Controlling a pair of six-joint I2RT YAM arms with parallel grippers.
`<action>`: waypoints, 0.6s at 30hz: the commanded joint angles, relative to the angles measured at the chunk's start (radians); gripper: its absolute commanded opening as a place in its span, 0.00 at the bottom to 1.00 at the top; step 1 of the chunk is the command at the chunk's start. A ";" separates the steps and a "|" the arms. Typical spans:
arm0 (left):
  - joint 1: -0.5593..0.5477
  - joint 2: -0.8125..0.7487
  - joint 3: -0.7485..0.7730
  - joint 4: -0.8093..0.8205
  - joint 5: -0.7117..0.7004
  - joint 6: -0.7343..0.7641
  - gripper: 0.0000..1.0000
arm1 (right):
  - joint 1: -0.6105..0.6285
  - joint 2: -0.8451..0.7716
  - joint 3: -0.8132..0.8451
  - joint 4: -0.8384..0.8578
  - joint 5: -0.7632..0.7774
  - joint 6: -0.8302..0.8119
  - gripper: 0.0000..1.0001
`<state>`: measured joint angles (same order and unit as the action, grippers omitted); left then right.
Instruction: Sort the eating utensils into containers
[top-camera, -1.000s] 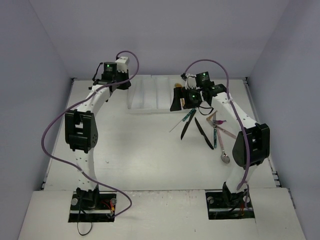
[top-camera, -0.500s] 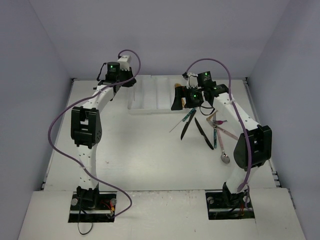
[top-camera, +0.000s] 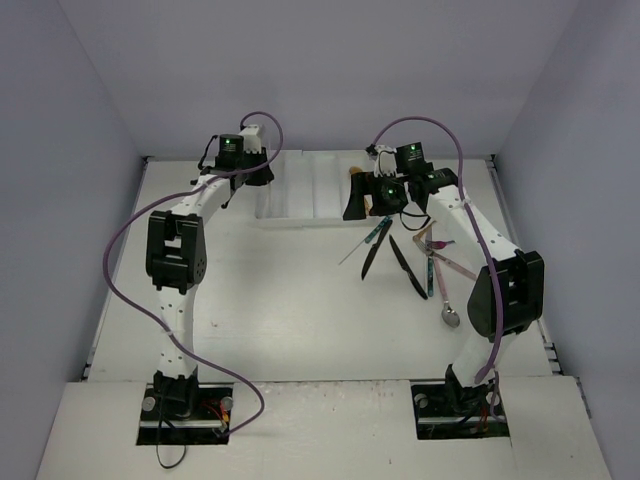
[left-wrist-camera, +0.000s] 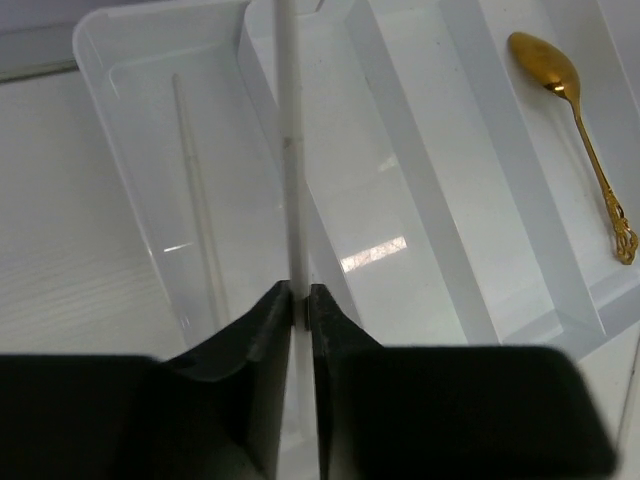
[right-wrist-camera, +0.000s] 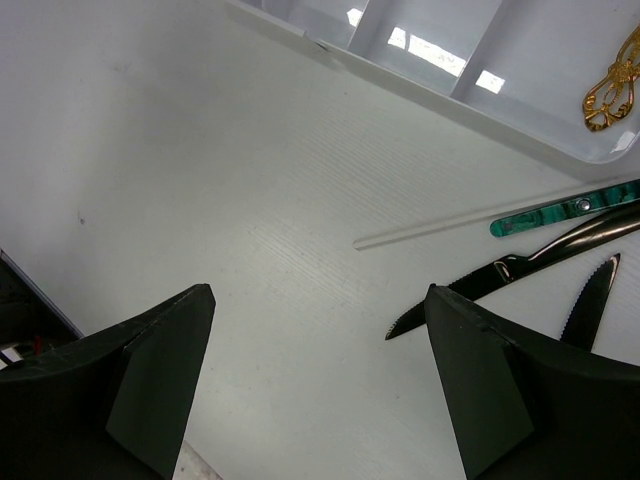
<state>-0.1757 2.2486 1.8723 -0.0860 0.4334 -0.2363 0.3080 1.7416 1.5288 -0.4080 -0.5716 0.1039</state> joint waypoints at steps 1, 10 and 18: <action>-0.012 -0.097 0.006 0.005 0.030 -0.003 0.23 | -0.006 -0.039 0.005 0.032 0.004 0.001 0.84; -0.022 -0.206 0.090 -0.102 -0.006 0.015 0.49 | -0.015 -0.063 0.011 0.032 0.019 -0.002 0.84; -0.221 -0.409 0.056 -0.372 -0.075 0.216 0.44 | -0.077 -0.064 0.020 0.032 0.048 -0.002 0.83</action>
<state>-0.2381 2.0220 1.8793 -0.2996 0.3861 -0.1803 0.2757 1.7409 1.5288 -0.4080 -0.5505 0.1040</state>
